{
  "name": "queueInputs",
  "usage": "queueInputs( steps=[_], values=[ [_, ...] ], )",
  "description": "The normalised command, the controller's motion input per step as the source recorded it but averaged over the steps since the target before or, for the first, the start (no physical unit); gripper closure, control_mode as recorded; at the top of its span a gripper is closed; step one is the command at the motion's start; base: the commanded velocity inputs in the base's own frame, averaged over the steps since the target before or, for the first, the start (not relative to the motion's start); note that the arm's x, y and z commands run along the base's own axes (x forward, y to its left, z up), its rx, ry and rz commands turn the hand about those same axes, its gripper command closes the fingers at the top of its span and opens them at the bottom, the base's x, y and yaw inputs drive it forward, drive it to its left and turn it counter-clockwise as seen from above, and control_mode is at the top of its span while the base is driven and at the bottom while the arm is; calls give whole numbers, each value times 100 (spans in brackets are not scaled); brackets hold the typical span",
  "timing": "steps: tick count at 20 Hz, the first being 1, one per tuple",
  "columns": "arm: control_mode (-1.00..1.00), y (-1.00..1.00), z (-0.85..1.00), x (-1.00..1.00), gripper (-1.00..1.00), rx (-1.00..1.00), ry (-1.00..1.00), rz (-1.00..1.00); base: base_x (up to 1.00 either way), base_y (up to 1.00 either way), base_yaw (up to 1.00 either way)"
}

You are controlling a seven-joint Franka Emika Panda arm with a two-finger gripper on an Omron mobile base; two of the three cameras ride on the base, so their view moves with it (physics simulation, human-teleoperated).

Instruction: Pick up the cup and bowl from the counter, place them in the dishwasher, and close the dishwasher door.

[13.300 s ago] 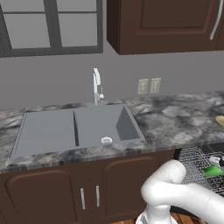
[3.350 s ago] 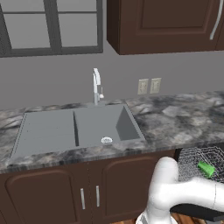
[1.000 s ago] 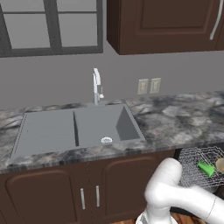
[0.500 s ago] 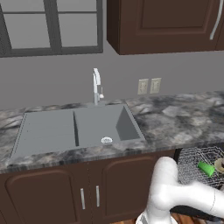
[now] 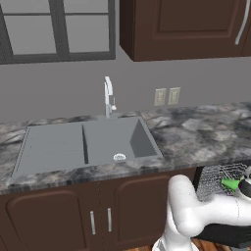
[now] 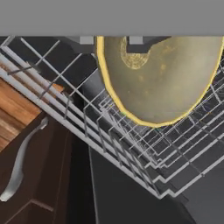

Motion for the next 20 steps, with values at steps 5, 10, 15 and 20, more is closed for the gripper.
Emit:
queueInputs(
  steps=[5,10,15,20],
  values=[
    [-100,-5,-27,-19,-100,0,-4,0,0,0,0],
    [-100,31,51,-51,-100,0,-11,6,0,0,0],
    [-100,67,23,-29,-100,-10,-3,14,0,0,0],
    [-100,55,12,-7,-100,-14,0,15,0,0,0]
  ],
)
